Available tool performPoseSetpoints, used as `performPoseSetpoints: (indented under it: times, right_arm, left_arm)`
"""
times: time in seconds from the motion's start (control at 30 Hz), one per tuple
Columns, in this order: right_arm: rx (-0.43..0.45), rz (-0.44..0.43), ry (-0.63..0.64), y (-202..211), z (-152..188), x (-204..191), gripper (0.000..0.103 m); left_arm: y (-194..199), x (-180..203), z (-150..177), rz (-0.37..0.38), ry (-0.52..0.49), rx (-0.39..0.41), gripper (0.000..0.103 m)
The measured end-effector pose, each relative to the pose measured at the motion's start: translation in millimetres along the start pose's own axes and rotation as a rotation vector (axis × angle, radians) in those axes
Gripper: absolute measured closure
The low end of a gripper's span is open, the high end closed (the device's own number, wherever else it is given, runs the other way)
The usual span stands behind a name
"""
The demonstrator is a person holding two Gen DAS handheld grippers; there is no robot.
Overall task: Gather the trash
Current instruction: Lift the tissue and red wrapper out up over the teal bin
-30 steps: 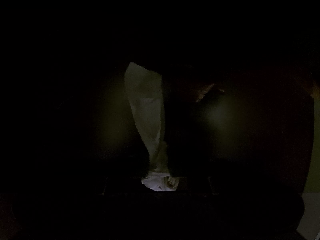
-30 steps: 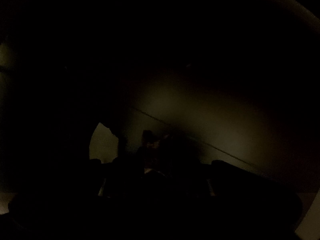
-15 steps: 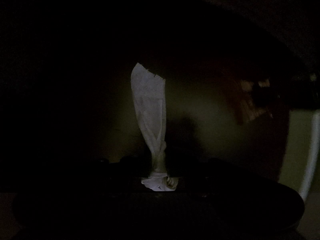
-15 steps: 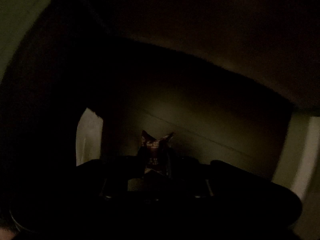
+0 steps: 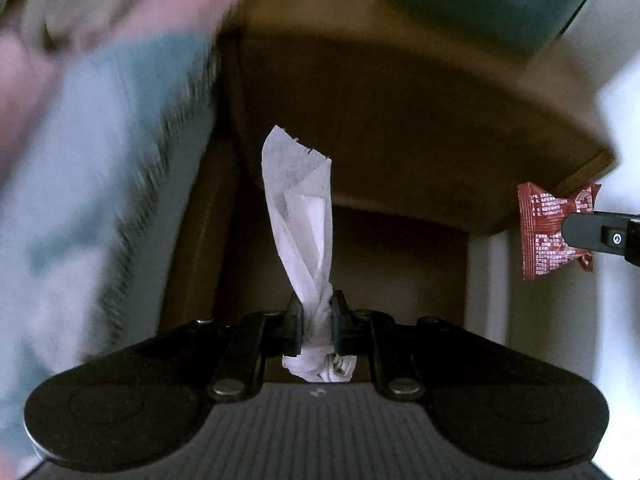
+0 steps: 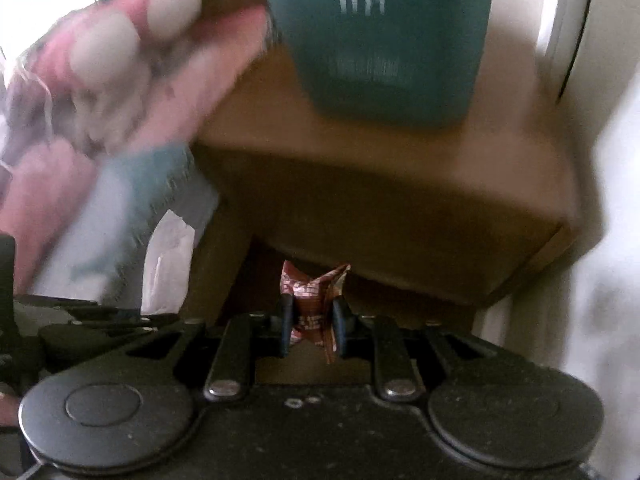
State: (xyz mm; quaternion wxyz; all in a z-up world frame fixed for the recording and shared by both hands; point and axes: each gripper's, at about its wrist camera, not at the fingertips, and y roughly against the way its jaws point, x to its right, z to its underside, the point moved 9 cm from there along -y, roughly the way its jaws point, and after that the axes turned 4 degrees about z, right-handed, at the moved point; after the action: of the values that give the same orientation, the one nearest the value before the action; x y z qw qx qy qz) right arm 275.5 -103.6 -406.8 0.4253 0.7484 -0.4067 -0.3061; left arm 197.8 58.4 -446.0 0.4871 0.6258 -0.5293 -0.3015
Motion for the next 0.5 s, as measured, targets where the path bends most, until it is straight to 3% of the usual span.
performPoseSetpoints:
  times: [0.2,0.33,0.5]
  right_arm:
    - [0.126,0.037,0.010,108.8,-72.1,-5.6,0.084]
    - [0.206,0.074,-0.006,155.9,-104.2,-8.6,0.084]
    - [0.286,0.118,-0.042,209.3,-133.5,-16.5,0.084]
  left_arm:
    - [112.3,42.1,-70.7,0.067,-0.085,0.089,0.090]
    - [166.8,53.9,-124.3,0.113,-0.146,0.153,0.090]
    - [223.4,68.2,-165.6,0.181,-0.231,0.228,0.090]
